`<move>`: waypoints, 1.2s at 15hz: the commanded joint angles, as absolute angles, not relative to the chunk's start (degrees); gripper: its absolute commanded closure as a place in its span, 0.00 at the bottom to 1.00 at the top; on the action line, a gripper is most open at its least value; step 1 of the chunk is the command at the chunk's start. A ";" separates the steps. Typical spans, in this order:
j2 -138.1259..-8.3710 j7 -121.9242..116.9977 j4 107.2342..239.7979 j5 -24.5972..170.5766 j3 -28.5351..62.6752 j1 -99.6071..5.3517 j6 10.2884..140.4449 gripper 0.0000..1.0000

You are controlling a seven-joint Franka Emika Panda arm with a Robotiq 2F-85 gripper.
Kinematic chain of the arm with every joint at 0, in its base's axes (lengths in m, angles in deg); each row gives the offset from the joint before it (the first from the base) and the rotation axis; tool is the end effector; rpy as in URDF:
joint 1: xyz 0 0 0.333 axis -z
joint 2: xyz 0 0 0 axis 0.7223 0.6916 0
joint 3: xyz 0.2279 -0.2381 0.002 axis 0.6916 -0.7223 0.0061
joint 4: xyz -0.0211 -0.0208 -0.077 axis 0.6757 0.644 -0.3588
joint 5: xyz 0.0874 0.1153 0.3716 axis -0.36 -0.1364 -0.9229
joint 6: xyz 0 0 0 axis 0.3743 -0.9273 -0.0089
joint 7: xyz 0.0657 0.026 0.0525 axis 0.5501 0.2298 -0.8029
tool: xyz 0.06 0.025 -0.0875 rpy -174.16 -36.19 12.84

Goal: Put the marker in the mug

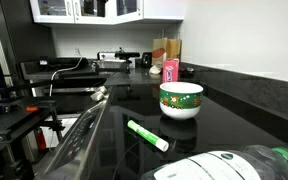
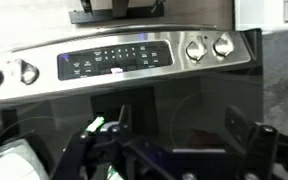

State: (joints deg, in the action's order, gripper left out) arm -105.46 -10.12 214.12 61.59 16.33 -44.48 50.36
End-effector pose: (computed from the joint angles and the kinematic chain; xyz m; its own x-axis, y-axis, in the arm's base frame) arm 0.4455 -0.0410 0.4477 0.9861 -0.1022 -0.1308 -0.1227 -0.9795 -0.1600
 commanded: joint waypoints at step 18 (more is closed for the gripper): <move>-66.16 16.99 201.36 50.85 11.74 -37.16 78.37 0.00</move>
